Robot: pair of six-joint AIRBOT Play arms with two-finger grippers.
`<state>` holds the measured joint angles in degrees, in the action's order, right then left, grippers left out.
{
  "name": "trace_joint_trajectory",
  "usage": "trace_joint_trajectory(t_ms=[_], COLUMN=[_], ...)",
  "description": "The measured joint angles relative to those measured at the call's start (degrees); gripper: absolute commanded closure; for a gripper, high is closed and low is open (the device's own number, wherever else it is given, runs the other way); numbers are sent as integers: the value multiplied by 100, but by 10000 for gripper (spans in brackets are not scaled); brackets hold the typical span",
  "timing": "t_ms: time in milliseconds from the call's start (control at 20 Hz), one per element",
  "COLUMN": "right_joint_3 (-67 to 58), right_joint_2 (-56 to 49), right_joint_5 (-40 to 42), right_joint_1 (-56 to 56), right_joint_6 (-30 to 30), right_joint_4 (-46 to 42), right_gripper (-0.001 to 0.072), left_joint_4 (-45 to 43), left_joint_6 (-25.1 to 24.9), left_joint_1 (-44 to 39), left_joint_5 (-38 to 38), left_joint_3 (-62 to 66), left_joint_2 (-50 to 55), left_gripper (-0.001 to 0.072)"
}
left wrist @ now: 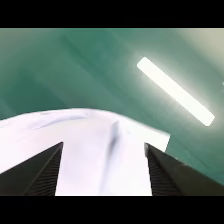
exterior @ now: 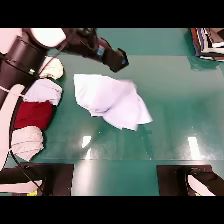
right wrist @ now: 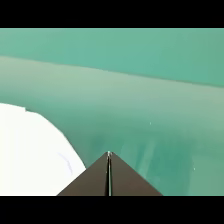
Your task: Fold the shirts.
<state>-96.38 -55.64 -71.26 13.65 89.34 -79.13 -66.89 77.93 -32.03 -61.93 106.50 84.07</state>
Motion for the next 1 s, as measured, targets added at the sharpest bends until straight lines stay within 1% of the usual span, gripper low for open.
trace_joint_trajectory(t_ms=[100, 250, 400, 500, 650, 950, 1000], right_joint_3=[-17, -28, -33, -33, -33, -26, 7], right_joint_2=[0, 0, -46, -122, -302, -629, -645], right_joint_5=[-125, -223, -293, -361, -485, -776, -793], right_joint_1=[0, -2, 0, -2, -2, -2, -2], right_joint_6=[-2, -2, -2, -2, 0, 7, 11], right_joint_4=[0, 2, 2, 0, 4, 15, 17], right_gripper=[698, 698, 698, 698, 698, 698, 698], left_joint_4=[-92, -273, -223, -116, 122, 680, 793], left_joint_6=[103, 295, 457, 522, 544, 557, 564], left_joint_1=[293, 1169, 2048, 2468, 2802, 2962, 2970], left_joint_5=[-201, -555, -533, -321, 94, 903, 1012], left_joint_3=[-87, -315, -977, -1539, -2138, -2452, -2461], left_joint_2=[-28, -57, 17, 181, 671, 1569, 1648], left_gripper=[110, 110, 110, 110, 110, 112, 135])
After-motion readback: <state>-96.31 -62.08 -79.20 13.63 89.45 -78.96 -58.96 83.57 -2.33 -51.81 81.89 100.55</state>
